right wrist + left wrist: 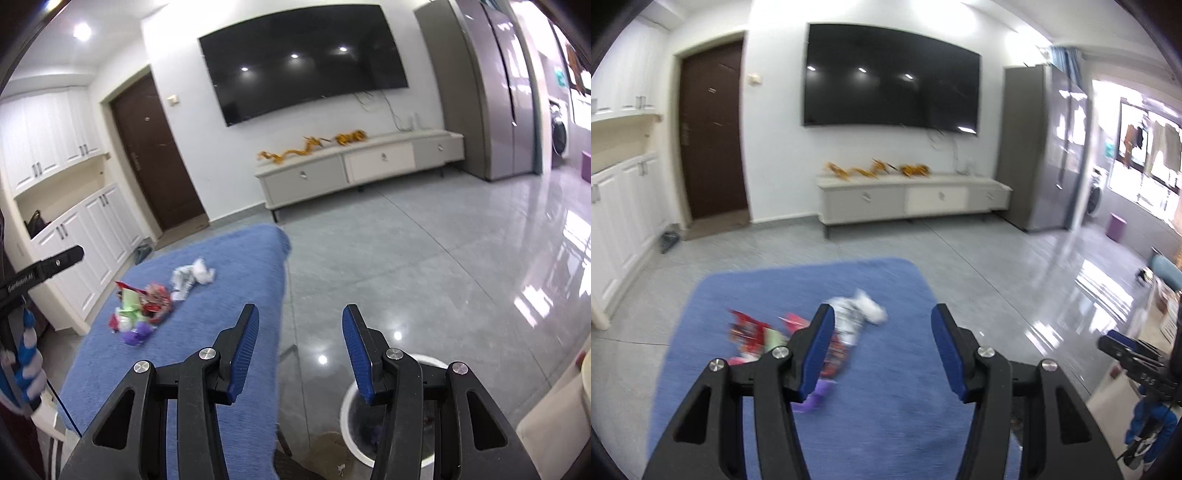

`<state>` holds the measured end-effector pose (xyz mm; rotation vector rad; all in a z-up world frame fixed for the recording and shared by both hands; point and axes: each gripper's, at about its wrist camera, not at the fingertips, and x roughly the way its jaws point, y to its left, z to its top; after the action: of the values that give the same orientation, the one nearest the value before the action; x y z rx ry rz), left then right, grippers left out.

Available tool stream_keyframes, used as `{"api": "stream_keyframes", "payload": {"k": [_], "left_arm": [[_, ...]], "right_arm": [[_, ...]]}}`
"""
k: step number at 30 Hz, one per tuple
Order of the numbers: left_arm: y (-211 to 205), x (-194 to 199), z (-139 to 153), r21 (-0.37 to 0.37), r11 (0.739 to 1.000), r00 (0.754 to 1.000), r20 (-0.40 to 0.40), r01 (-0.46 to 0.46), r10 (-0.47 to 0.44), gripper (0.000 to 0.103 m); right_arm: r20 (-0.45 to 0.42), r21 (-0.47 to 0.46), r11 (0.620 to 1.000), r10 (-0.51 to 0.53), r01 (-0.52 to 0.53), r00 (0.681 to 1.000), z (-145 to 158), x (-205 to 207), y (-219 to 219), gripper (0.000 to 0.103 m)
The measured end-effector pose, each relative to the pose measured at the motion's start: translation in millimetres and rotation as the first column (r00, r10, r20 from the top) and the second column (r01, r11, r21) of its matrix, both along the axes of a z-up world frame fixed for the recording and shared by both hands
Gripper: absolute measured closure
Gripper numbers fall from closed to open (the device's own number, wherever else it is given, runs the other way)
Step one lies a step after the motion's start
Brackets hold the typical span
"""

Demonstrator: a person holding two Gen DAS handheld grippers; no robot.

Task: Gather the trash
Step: 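Move both tools back to the wrapper pile on the rug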

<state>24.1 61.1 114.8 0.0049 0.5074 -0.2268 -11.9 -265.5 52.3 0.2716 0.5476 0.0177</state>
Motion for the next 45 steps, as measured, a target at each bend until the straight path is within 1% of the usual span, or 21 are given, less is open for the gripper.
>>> {"api": "stream_keyframes", "payload": {"k": [4,9,12,15,18,24,31,39,45], "left_arm": [[49,-5,15,-0.005,0.997,0.996,0.030,-0.080,0.080,0.050],[101,-5,20,0.000,0.986,0.985,0.037,-0.167,0.167,0.050],[121,-5,15,-0.003,0.979,0.979,0.027,-0.202,0.202,0.050],[142,2,0,-0.015,0.972,0.972,-0.007,-0.235,0.235,0.050],[152,6,-18,-0.028,0.968,0.967,-0.044,-0.251,0.250,0.050],[161,38,-73,-0.037,0.968,0.957,-0.167,-0.247,0.238,0.050],[163,79,-135,-0.071,0.970,0.929,-0.312,-0.232,0.199,0.051],[153,115,-181,-0.108,0.966,0.888,-0.428,-0.234,0.167,0.051],[153,128,-201,-0.137,0.959,0.866,-0.476,-0.247,0.155,0.051]], "right_arm": [[0.038,-0.012,1.000,0.030,-0.029,0.999,22,-5,18,0.056],[0.057,-0.028,0.997,0.067,-0.066,0.996,35,-4,40,0.056],[0.046,-0.042,0.995,0.094,-0.092,0.994,38,5,55,0.056],[0.036,-0.044,0.992,0.118,-0.117,0.992,39,16,66,0.056],[0.021,-0.040,0.989,0.140,-0.139,0.990,37,29,76,0.056],[-0.048,-0.028,0.980,0.197,-0.198,0.979,16,67,104,0.056],[-0.126,-0.003,0.960,0.276,-0.279,0.953,-16,126,144,0.056],[-0.198,0.037,0.920,0.390,-0.391,0.899,-56,193,199,0.056],[-0.256,0.066,0.896,0.441,-0.440,0.860,-89,233,233,0.056]]}}
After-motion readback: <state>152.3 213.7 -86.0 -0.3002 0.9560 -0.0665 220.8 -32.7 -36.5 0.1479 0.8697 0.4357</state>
